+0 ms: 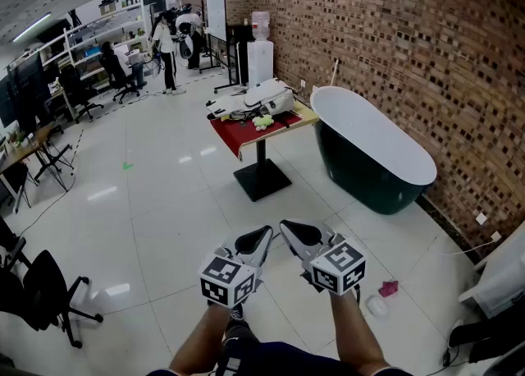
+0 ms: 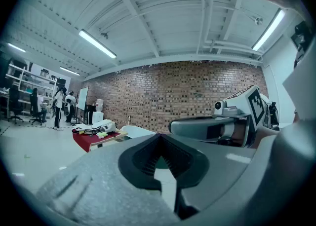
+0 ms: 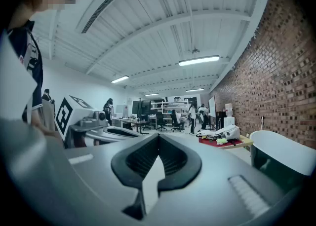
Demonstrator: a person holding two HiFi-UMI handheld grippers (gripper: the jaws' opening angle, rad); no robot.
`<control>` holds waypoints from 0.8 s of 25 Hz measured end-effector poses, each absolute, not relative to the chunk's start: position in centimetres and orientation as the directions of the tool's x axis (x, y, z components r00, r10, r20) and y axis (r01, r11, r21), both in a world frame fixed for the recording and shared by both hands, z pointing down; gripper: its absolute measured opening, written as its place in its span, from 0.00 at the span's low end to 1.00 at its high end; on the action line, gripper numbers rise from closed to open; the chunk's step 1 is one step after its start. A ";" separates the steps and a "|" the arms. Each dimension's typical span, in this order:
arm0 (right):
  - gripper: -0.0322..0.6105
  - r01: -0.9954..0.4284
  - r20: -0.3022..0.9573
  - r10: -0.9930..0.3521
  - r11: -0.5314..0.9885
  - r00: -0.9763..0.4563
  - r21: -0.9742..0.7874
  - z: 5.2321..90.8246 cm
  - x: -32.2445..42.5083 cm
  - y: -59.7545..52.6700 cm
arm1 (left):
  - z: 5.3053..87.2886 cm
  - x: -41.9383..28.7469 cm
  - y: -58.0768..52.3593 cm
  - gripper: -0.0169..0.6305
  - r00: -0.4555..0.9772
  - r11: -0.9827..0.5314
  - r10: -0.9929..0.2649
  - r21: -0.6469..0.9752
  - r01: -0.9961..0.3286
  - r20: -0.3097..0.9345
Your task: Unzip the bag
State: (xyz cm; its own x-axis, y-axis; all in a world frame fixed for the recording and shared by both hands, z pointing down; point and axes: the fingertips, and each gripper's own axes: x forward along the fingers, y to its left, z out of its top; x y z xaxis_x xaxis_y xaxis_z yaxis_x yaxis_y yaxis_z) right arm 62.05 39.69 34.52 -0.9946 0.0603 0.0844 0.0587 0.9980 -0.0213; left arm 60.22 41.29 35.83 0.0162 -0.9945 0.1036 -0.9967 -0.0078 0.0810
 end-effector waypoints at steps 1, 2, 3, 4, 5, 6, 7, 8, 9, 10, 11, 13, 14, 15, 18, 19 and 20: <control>0.06 0.058 0.085 0.060 0.998 -0.995 -0.021 34.5 61.7 39.6 | 35.8 59.9 41.2 0.03 0.015 -0.007 -0.995 0.081 -0.997 0.101; 0.06 0.057 0.085 0.059 0.998 -0.995 -0.021 34.5 61.4 39.6 | 35.7 59.5 41.2 0.03 0.015 -0.007 -0.995 0.081 -0.997 0.099; 0.06 0.056 0.085 0.058 0.998 -0.995 -0.020 34.6 61.2 39.5 | 35.7 59.2 41.1 0.03 0.015 -0.007 -0.995 0.080 -0.997 0.098; 0.06 0.055 0.085 0.057 0.998 -0.995 -0.020 34.6 60.9 39.4 | 35.7 58.9 40.9 0.03 0.015 -0.007 -0.995 0.080 -0.997 0.097; 0.06 0.054 0.085 0.055 0.998 -0.995 -0.019 34.6 60.6 39.2 | 35.7 58.6 40.8 0.03 0.015 -0.007 -0.995 0.080 -0.997 0.097; 0.06 0.052 0.086 0.053 0.998 -0.995 -0.018 34.7 60.3 39.1 | 35.8 58.3 40.6 0.03 0.016 -0.008 -0.995 0.081 -0.997 0.098; 0.06 0.050 0.087 0.051 0.999 -0.995 -0.018 34.7 59.9 38.9 | 35.9 57.9 40.5 0.03 0.016 -0.008 -0.995 0.082 -0.997 0.098; 0.06 0.047 0.089 0.049 0.999 -0.995 -0.018 34.7 59.5 38.7 | 36.0 57.5 40.3 0.03 0.017 -0.009 -0.995 0.084 -0.996 0.099; 0.06 0.044 0.092 0.046 0.999 -0.995 -0.018 34.8 59.1 38.5 | 36.0 57.0 40.2 0.03 0.018 -0.009 -0.995 0.086 -0.996 0.100; 0.06 0.041 0.094 0.043 0.999 -0.995 -0.019 34.8 58.6 38.2 | 36.1 56.4 40.0 0.03 0.018 -0.009 -0.995 0.089 -0.996 0.101; 0.06 0.038 0.097 0.040 0.999 -0.994 -0.021 34.9 58.1 37.9 | 36.2 55.8 39.7 0.03 0.019 -0.010 -0.995 0.092 -0.996 0.103; 0.06 0.032 0.101 0.035 0.999 -0.994 -0.026 35.1 56.9 37.1 | 36.5 54.5 39.1 0.03 0.021 -0.010 -0.994 0.097 -0.995 0.105; 0.06 0.030 0.103 0.032 0.999 -0.994 -0.027 35.3 56.2 36.7 | 36.6 53.7 38.7 0.03 0.021 -0.011 -0.994 0.098 -0.995 0.105; 0.06 0.028 0.105 0.031 0.999 -0.994 -0.029 35.4 55.4 36.3 | 36.7 52.9 38.3 0.03 0.022 -0.011 -0.994 0.099 -0.995 0.105; 0.06 0.021 0.114 0.024 0.999 -0.993 -0.031 35.9 52.7 34.9 | 37.1 50.2 36.9 0.03 0.030 -0.019 -0.994 0.102 -0.995 0.108; 0.06 0.018 0.118 0.022 0.999 -0.993 -0.033 36.0 51.7 34.5 | 37.2 49.2 36.4 0.03 0.033 -0.022 -0.993 0.103 -0.994 0.110; 0.06 0.015 0.121 0.020 0.999 -0.992 -0.035 36.1 50.6 34.1 | 37.2 48.0 35.9 0.03 0.035 -0.024 -0.993 0.104 -0.994 0.110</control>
